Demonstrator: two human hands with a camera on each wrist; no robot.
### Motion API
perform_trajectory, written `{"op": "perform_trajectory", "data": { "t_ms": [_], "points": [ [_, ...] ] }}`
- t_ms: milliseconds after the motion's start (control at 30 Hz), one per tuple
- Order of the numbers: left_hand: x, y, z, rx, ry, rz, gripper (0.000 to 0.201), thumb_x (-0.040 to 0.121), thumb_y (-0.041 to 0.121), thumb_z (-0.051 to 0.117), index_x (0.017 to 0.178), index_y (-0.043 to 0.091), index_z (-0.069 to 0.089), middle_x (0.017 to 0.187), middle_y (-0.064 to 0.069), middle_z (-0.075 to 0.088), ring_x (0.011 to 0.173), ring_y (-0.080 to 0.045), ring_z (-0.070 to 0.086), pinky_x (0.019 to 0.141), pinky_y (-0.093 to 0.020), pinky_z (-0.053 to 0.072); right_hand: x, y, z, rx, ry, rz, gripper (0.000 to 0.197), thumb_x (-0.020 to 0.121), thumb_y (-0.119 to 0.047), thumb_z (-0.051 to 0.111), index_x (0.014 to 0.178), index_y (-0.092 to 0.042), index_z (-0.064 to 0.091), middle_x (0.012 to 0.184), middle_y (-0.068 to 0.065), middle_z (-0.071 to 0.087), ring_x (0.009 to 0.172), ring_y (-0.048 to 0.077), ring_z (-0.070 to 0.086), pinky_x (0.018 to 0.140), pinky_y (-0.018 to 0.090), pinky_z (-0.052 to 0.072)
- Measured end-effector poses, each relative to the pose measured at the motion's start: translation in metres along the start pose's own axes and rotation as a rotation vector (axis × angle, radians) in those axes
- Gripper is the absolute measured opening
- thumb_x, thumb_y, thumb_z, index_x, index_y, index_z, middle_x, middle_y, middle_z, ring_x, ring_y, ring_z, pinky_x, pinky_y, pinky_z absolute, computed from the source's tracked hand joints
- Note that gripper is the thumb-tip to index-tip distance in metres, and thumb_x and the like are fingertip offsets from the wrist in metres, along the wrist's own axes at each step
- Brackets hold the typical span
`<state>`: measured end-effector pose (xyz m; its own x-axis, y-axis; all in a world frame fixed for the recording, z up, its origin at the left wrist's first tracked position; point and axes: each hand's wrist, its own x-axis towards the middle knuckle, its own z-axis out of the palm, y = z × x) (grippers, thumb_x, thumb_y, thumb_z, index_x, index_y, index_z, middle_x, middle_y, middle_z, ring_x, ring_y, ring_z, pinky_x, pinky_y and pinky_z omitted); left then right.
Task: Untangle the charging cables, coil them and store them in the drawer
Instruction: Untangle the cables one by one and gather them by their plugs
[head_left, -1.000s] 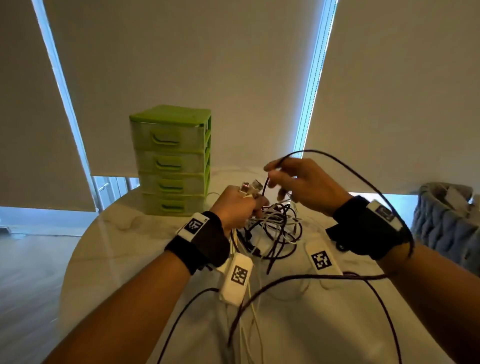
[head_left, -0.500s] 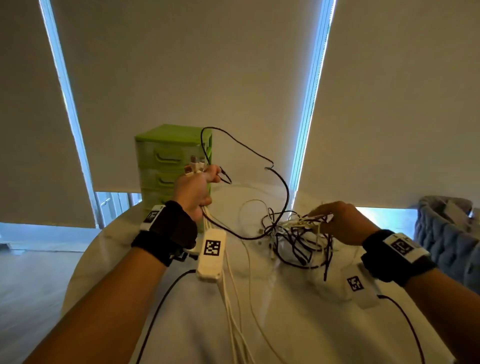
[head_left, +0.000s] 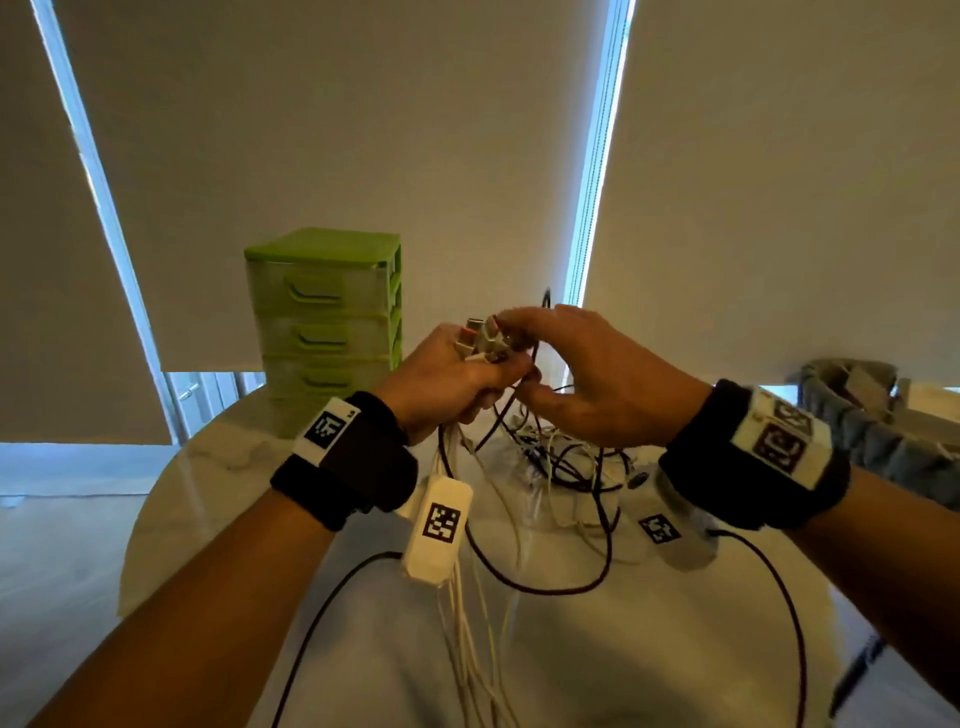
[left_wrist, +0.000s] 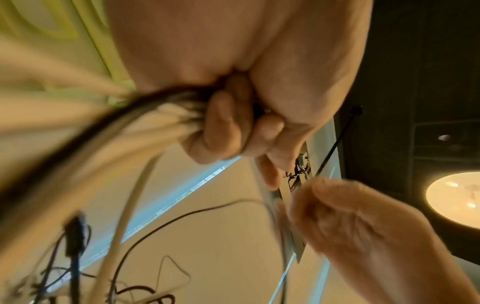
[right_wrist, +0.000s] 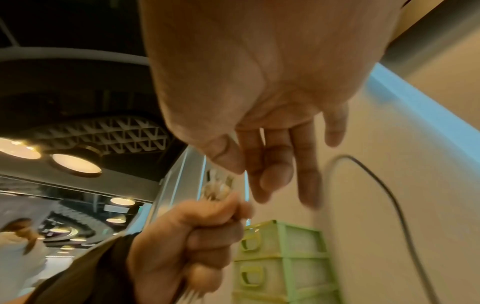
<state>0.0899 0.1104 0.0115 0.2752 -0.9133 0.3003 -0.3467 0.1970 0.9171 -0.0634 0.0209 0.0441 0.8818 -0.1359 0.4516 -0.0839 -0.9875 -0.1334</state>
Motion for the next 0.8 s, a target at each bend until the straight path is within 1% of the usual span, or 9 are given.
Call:
{"op": "perform_trajectory", "data": {
  "t_ms": [33, 100, 167, 333, 433, 500, 633, 733, 800],
  "points": [
    [-0.002, -0.005, 0.002, 0.000, 0.049, -0.003, 0.024, 0.093, 0.019, 0.063, 0.070, 0.021, 0.070, 0.050, 0.006, 0.039, 0.044, -0.009, 0.030, 0.043, -0.022, 0.023, -0.004, 0.003, -0.007, -0.012, -0.030, 0.056, 0.022, 0.095, -0.026, 0.056, 0.114, -0.019, 0.063, 0.099, -0.002, 0.066, 0.092, 0.010, 0.059, 0.085, 0.020, 0.040],
    [-0.006, -0.014, 0.001, -0.058, 0.128, -0.027, 0.019, 0.093, 0.021, 0.063, 0.078, 0.018, 0.073, 0.052, 0.007, 0.034, 0.046, -0.009, 0.026, 0.043, -0.023, 0.021, -0.014, 0.010, -0.023, -0.036, -0.142, 0.207, 0.025, 0.099, -0.026, 0.046, 0.088, -0.016, 0.066, 0.073, -0.006, 0.064, 0.067, 0.008, 0.060, 0.066, 0.024, 0.041],
    [-0.011, -0.018, -0.001, -0.167, 0.133, -0.052, 0.017, 0.095, 0.022, 0.060, 0.087, 0.014, 0.073, 0.056, 0.004, 0.032, 0.046, -0.007, 0.025, 0.040, -0.021, 0.020, -0.026, 0.015, -0.031, -0.028, -0.277, 0.357, 0.024, 0.100, -0.034, 0.044, 0.094, -0.023, 0.065, 0.065, -0.008, 0.064, 0.062, 0.004, 0.062, 0.062, 0.022, 0.043],
    [-0.024, -0.013, 0.026, -0.179, 0.052, -0.082, 0.014, 0.095, 0.013, 0.058, 0.089, 0.021, 0.068, 0.051, 0.011, 0.033, 0.045, -0.006, 0.026, 0.041, -0.020, 0.023, -0.029, -0.004, -0.019, 0.242, -0.046, 0.289, 0.056, 0.091, -0.056, 0.041, 0.144, -0.041, 0.031, 0.117, -0.008, 0.060, 0.096, 0.005, 0.063, 0.081, 0.022, 0.050],
    [-0.031, -0.010, 0.048, -0.152, 0.020, -0.069, 0.023, 0.096, 0.003, 0.050, 0.087, 0.023, 0.057, 0.046, 0.013, 0.037, 0.042, -0.005, 0.028, 0.041, -0.022, 0.026, -0.023, -0.019, 0.000, 0.217, -0.084, 0.202, 0.051, 0.098, -0.050, 0.036, 0.146, -0.034, 0.032, 0.136, -0.003, 0.049, 0.112, 0.008, 0.051, 0.081, 0.011, 0.040],
    [-0.034, -0.010, 0.057, -0.146, 0.038, -0.067, 0.027, 0.098, 0.002, 0.043, 0.084, 0.023, 0.052, 0.044, 0.013, 0.039, 0.041, -0.004, 0.031, 0.043, -0.023, 0.027, -0.022, -0.026, 0.011, 0.186, -0.081, 0.181, 0.041, 0.102, -0.040, 0.035, 0.137, -0.020, 0.045, 0.128, 0.003, 0.056, 0.109, 0.011, 0.054, 0.081, 0.010, 0.041],
    [-0.042, -0.015, 0.076, -0.205, 0.063, -0.102, 0.015, 0.100, 0.013, 0.042, 0.095, 0.022, 0.054, 0.067, 0.001, 0.052, 0.056, -0.012, 0.047, 0.052, -0.027, 0.039, -0.038, -0.037, 0.021, 0.150, -0.061, 0.260, 0.036, 0.104, -0.037, 0.033, 0.122, -0.014, 0.053, 0.110, 0.003, 0.062, 0.096, 0.015, 0.059, 0.085, 0.031, 0.050],
    [-0.055, -0.020, 0.091, -0.348, 0.040, -0.185, 0.018, 0.087, 0.039, 0.041, 0.092, 0.026, 0.053, 0.088, -0.005, 0.054, 0.081, -0.023, 0.048, 0.069, -0.035, 0.042, -0.063, -0.049, 0.025, 0.125, -0.128, 0.317, 0.048, 0.102, -0.047, 0.032, 0.142, -0.022, 0.038, 0.132, -0.001, 0.054, 0.110, 0.008, 0.051, 0.089, 0.020, 0.043],
    [-0.064, -0.023, 0.097, -0.291, 0.058, -0.120, 0.018, 0.096, 0.030, 0.041, 0.085, 0.023, 0.053, 0.063, 0.009, 0.053, 0.057, -0.013, 0.047, 0.053, -0.025, 0.038, -0.081, -0.052, 0.026, 0.325, -0.066, 0.415, 0.060, 0.100, -0.049, 0.034, 0.153, -0.027, 0.017, 0.152, -0.002, 0.035, 0.120, -0.001, 0.039, 0.089, 0.009, 0.035]
  ]
}}
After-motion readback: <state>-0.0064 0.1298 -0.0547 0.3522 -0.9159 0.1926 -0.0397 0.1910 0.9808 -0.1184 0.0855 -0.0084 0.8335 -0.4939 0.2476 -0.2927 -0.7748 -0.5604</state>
